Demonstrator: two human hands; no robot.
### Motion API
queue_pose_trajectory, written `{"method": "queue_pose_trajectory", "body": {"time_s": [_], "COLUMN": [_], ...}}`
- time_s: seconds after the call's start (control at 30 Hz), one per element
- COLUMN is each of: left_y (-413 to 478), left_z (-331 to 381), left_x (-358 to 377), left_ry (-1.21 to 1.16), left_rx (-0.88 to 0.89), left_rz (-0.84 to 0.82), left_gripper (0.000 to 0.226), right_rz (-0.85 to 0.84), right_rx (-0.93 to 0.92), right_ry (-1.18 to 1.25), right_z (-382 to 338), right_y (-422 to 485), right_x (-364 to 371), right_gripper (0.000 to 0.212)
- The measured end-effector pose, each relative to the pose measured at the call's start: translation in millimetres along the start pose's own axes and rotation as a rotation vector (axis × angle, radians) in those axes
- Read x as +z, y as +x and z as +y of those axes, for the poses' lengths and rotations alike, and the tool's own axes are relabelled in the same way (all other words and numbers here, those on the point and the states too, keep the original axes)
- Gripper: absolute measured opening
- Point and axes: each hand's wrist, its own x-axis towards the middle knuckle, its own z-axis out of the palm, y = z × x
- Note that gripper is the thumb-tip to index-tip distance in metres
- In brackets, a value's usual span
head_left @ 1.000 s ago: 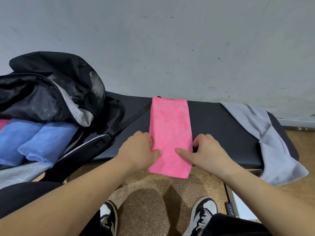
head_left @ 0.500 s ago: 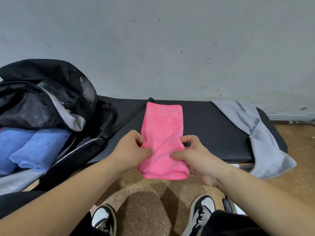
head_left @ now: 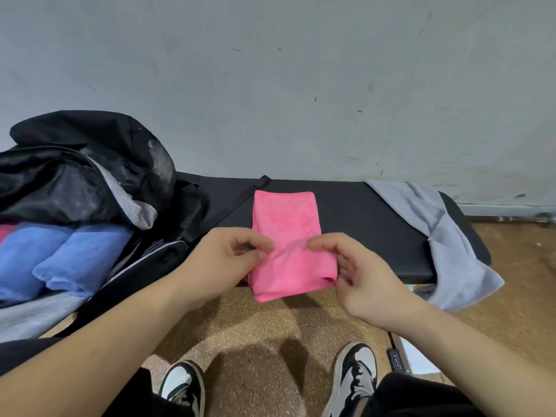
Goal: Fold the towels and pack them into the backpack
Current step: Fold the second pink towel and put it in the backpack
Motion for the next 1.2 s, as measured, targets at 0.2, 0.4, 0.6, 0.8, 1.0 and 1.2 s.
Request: {"method": "queue_pose_trajectory", "body": {"time_s": [0.2,0.4,0.6,0.8,1.0,1.2], "left_y": [-11,-18,-13,6,42,74], "left_z": [-4,-12,-3,8,15,7], "left_x": [-9,-2,2,7,5,11], "left_ry": [0.117,0.364,0.294,0.003,-0.011,0.04], "left_rx": [0.112,0.295,0.173,0.035,-0.052,-0.241], "left_rz": [-0.084,-0.11,-0.106,-0.074,-0.061,0.062], "left_gripper": [0.053,0.031,0.06,0.034,0.029,0.031], "right_rz": [0.159,0.143,0.204,0.162,0.119,0.15], "right_rx": [0.068,0.175,0.276,0.268,0.301,0.491], "right_ry": [0.042,0.144,0.191,0.184,0.245,0.11], "right_z": [-6,-9,4,6,15,39], "right_y": [-1,3,17,46,80,108], "right_x": [-7,-11,-8,-8,-18,-18], "right_gripper": [0.022,0.032,0.06,0.068,0.04,0.038]}}
